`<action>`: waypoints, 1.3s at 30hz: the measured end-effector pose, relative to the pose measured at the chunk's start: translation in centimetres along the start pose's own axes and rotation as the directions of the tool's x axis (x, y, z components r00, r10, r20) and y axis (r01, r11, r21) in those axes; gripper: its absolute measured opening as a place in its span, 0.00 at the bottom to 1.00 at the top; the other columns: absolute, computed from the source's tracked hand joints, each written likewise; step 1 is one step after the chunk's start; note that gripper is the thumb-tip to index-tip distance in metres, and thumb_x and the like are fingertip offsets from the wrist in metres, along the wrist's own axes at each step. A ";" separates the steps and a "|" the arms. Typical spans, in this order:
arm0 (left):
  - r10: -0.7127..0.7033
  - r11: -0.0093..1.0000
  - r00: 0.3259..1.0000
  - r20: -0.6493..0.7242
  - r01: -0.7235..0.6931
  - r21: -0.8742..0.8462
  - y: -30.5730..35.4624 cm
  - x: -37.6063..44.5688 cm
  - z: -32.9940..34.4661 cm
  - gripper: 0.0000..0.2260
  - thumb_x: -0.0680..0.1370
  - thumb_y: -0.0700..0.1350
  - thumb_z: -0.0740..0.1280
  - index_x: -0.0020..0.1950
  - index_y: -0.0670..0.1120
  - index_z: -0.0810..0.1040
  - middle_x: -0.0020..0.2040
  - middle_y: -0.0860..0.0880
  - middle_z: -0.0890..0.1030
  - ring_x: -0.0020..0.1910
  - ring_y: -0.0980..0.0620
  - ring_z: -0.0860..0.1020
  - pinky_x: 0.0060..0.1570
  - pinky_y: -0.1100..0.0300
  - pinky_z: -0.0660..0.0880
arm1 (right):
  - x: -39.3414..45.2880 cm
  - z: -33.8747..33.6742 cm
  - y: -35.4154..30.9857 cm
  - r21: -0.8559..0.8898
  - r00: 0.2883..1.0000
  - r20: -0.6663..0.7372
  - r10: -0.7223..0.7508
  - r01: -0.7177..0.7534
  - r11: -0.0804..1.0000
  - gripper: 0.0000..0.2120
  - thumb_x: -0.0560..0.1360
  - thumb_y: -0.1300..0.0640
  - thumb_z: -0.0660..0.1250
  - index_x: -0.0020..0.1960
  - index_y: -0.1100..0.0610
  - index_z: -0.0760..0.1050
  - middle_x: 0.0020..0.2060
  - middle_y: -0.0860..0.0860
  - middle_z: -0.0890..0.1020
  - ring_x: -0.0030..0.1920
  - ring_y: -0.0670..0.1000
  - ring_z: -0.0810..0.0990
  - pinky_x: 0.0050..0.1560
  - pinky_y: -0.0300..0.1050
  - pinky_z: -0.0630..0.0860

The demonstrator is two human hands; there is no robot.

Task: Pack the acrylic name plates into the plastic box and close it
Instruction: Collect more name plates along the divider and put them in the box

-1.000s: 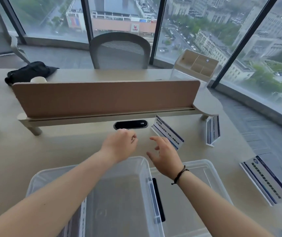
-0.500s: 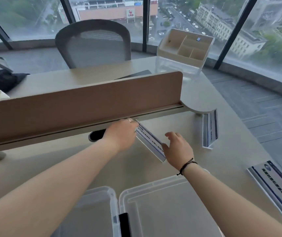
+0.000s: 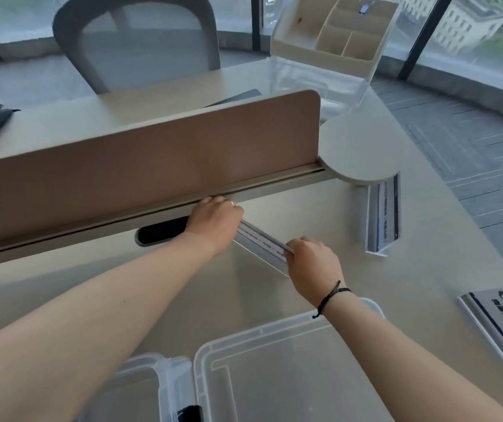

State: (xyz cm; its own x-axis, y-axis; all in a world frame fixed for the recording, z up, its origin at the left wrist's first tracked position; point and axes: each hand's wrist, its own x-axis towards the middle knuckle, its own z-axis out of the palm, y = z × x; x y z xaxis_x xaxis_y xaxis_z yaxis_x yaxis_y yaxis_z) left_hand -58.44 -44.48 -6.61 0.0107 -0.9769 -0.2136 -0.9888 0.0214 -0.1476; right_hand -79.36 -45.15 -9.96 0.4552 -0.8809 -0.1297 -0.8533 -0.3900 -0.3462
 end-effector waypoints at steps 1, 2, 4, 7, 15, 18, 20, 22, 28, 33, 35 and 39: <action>-0.017 1.000 1.000 0.014 0.017 0.002 -0.1 0.0 0.2 0.07 0.75 0.39 0.63 0.51 0.45 0.78 0.52 0.45 0.80 0.55 0.42 0.76 0.48 0.55 0.68 | 0.2 -0.1 0.4 -0.018 1.000 -0.007 -0.006 0.006 1.000 0.08 0.78 0.59 0.61 0.44 0.57 0.78 0.41 0.53 0.79 0.39 0.61 0.79 0.33 0.45 0.68; -0.033 0.999 0.999 0.029 0.034 -0.011 -0.2 0.0 0.5 0.06 0.76 0.40 0.64 0.50 0.45 0.79 0.51 0.45 0.80 0.53 0.42 0.76 0.45 0.56 0.67 | 0.4 -0.2 0.8 -0.035 1.000 -0.013 -0.012 0.012 0.999 0.07 0.76 0.60 0.62 0.42 0.57 0.78 0.40 0.53 0.79 0.37 0.60 0.78 0.32 0.44 0.68; -0.059 0.996 0.997 0.055 0.063 -0.061 -0.5 -0.4 1.2 0.03 0.77 0.40 0.64 0.47 0.45 0.77 0.50 0.45 0.80 0.50 0.41 0.77 0.39 0.56 0.65 | 0.8 -0.4 1.4 -0.061 1.000 -0.016 -0.024 0.023 0.998 0.06 0.74 0.62 0.63 0.40 0.56 0.77 0.37 0.53 0.79 0.35 0.60 0.78 0.31 0.44 0.67; -0.077 0.990 0.995 0.056 0.084 -0.117 -0.6 -0.8 1.9 0.02 0.78 0.42 0.64 0.45 0.46 0.74 0.47 0.45 0.79 0.46 0.41 0.77 0.36 0.56 0.66 | 1.3 -0.5 1.7 -0.078 0.999 -0.004 -0.037 0.037 0.996 0.06 0.73 0.64 0.63 0.39 0.57 0.76 0.36 0.54 0.79 0.35 0.61 0.78 0.31 0.44 0.66; -0.156 0.945 0.986 -0.060 0.132 -0.299 -1.0 -3.8 0.8 0.08 0.80 0.47 0.63 0.43 0.45 0.75 0.43 0.48 0.77 0.42 0.42 0.77 0.34 0.56 0.65 | 0.9 -1.8 0.9 -0.034 0.994 -0.078 -0.082 0.079 0.996 0.09 0.76 0.60 0.62 0.41 0.58 0.78 0.36 0.55 0.80 0.35 0.62 0.77 0.31 0.46 0.71; -0.209 0.921 0.974 -0.090 0.165 -0.354 -1.8 -6.0 -1.0 0.08 0.81 0.49 0.62 0.48 0.47 0.78 0.44 0.48 0.77 0.45 0.41 0.77 0.36 0.54 0.68 | 0.1 -3.5 -0.7 -0.035 0.983 -0.136 -0.120 0.117 0.993 0.07 0.76 0.61 0.63 0.41 0.58 0.79 0.36 0.54 0.80 0.35 0.62 0.78 0.31 0.47 0.74; -0.243 0.902 0.965 -0.098 0.187 -0.390 -2.5 -7.7 -2.4 0.08 0.81 0.49 0.62 0.50 0.48 0.80 0.45 0.47 0.77 0.47 0.40 0.78 0.39 0.52 0.72 | -0.7 -4.8 -2.2 -0.021 0.973 -0.175 -0.148 0.147 0.989 0.08 0.77 0.59 0.63 0.42 0.58 0.79 0.37 0.54 0.80 0.35 0.61 0.78 0.32 0.47 0.74; -0.271 0.893 0.955 -0.120 0.203 -0.403 -3.2 -9.4 -4.0 0.08 0.81 0.48 0.63 0.49 0.47 0.80 0.45 0.47 0.77 0.46 0.41 0.78 0.41 0.51 0.74 | -1.6 -6.1 -3.8 0.001 0.962 -0.212 -0.172 0.176 0.984 0.08 0.77 0.58 0.63 0.44 0.58 0.79 0.38 0.54 0.80 0.36 0.61 0.78 0.33 0.48 0.74; -0.362 0.873 0.908 -0.214 0.249 -0.421 -6.9 -15.8 -8.4 0.11 0.79 0.54 0.66 0.46 0.47 0.80 0.42 0.49 0.77 0.44 0.44 0.77 0.39 0.54 0.71 | -4.4 -10.1 -10.5 0.044 0.911 -0.338 -0.235 0.265 0.963 0.06 0.77 0.58 0.65 0.44 0.58 0.80 0.39 0.53 0.81 0.39 0.59 0.78 0.35 0.48 0.74; -0.439 0.859 0.851 -0.290 0.302 -0.414 -10.6 -23.5 -10.3 0.13 0.77 0.58 0.67 0.45 0.49 0.80 0.42 0.51 0.79 0.44 0.45 0.78 0.39 0.55 0.71 | -7.1 -11.9 -17.1 0.028 0.855 -0.377 -0.358 0.396 0.918 0.04 0.76 0.58 0.66 0.45 0.56 0.80 0.40 0.50 0.81 0.40 0.56 0.79 0.34 0.47 0.76; -0.474 0.853 0.822 -0.316 0.338 -0.398 -11.9 -26.8 -10.5 0.14 0.76 0.60 0.68 0.45 0.50 0.80 0.42 0.51 0.79 0.43 0.45 0.78 0.37 0.56 0.68 | -8.3 -12.0 -19.7 0.037 0.838 -0.378 -0.394 0.439 0.898 0.04 0.76 0.58 0.67 0.46 0.55 0.80 0.42 0.50 0.81 0.41 0.55 0.79 0.35 0.46 0.75; -0.538 0.829 0.779 -0.322 0.420 -0.368 -13.7 -33.2 -10.4 0.14 0.75 0.62 0.68 0.44 0.52 0.80 0.41 0.53 0.80 0.43 0.46 0.79 0.36 0.57 0.67 | -10.7 -11.6 -24.5 0.036 0.798 -0.356 -0.486 0.532 0.846 0.04 0.76 0.58 0.67 0.47 0.56 0.80 0.43 0.50 0.82 0.42 0.55 0.80 0.36 0.45 0.73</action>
State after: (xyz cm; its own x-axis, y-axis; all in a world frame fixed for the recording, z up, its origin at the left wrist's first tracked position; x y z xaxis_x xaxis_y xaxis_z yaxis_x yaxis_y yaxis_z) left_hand -46.84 -14.54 12.59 0.4920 -0.8413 0.2237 -0.8704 -0.4709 0.1434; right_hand -66.28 -29.24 10.66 0.6874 -0.6090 0.3957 -0.4708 -0.7885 -0.3957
